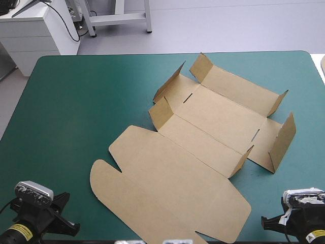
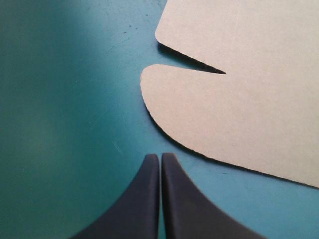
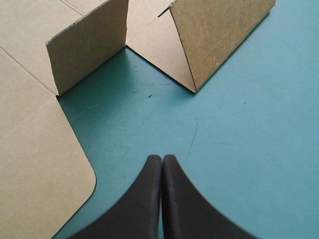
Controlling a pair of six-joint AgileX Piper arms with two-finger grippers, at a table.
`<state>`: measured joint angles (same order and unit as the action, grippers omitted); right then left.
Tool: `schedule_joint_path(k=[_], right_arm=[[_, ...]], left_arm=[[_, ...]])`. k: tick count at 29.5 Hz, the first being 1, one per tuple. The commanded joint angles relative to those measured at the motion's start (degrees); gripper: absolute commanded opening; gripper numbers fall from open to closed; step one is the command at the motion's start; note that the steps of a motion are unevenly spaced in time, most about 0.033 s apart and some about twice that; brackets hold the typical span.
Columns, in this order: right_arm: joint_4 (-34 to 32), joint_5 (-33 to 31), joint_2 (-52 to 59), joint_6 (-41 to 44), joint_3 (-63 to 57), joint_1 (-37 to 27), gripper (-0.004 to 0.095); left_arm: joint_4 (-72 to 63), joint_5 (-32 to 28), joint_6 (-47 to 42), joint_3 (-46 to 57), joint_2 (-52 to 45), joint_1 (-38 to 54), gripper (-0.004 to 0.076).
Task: Fold the box
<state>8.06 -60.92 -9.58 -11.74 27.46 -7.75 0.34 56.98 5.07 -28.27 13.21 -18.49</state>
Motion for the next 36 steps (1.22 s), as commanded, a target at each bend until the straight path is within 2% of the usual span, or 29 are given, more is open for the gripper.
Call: schedule_joint_path(k=[1,12,17,29,36], right_arm=[[0.2,3.0,-0.8,-0.3,1.4,0.1,-0.0016],[0.2,3.1,-0.8,-0.3,1.5,0.1,-0.0015],[0.1,1.7,-3.2,0.8,6.6,0.1,-0.0015],[0.7,-7.2,-23.9,7.3,30.5,0.1,-0.0015],[10.5,-9.2,-35.6,7.4,37.0,0.1,-0.0014]], left_arm=[[-0.3,-3.7,-0.5,-1.5,0.7,-0.3,-0.0008],[-0.3,-3.7,-0.5,-1.5,0.7,-0.3,-0.0008],[-0.3,-3.7,-0.3,-1.5,0.7,-0.3,-0.0008],[-0.3,-3.7,-0.4,-1.5,0.7,-0.3,-0.0008],[-0.3,-3.7,-0.4,-1.5,0.7,-0.3,-0.0008]])
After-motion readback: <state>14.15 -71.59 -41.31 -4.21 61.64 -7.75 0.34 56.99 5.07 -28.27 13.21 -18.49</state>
